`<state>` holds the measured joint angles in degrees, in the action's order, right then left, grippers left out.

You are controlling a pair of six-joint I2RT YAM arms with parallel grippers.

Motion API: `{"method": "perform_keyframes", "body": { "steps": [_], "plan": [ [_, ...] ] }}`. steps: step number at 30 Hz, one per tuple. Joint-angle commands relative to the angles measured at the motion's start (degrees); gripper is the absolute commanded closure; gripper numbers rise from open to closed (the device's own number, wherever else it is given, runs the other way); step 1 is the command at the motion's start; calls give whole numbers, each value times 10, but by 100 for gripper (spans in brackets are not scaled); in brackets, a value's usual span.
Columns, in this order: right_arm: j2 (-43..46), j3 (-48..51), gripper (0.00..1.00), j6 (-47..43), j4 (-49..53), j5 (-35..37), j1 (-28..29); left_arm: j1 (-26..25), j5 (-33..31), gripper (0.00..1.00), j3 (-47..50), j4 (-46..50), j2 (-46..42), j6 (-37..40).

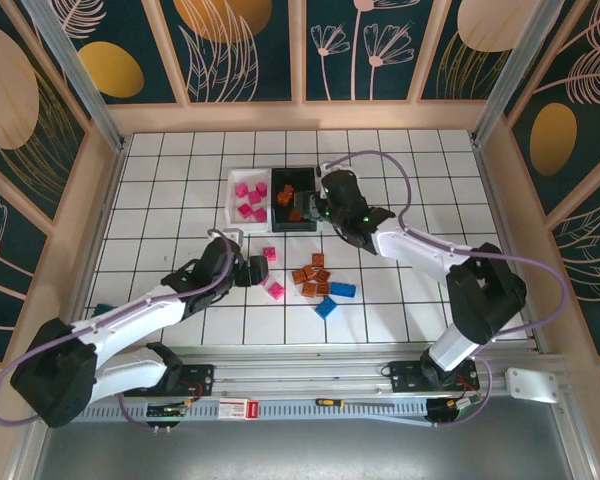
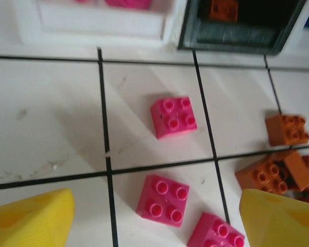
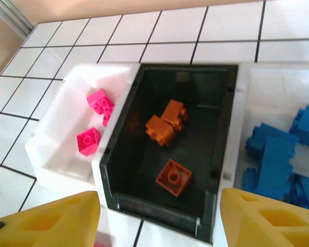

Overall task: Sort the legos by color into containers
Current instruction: Place the lego in the container, then pick up the lego from the center of the table.

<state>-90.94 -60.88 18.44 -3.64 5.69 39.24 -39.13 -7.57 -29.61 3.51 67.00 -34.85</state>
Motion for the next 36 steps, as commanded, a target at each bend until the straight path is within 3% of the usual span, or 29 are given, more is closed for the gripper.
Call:
{"method": "perform_keyframes", "body": {
  "steps": [1,9,23,29,36],
  "plan": [
    [27,43,37,24,-25,-3,1,-19,-16,17,-26,-17,40,24],
    [76,90,37,33,-28,7,2,-26,-74,20,-98,-39,161,65],
    [158,128,37,35,-16,25,2,-26,-136,49,-192,-80,350,80],
    [180,143,37,34,-12,39,1,-26,-120,64,-171,-97,338,66],
    [183,158,37,43,-22,33,1,-20,-123,70,-149,-89,221,49]
  ]
}}
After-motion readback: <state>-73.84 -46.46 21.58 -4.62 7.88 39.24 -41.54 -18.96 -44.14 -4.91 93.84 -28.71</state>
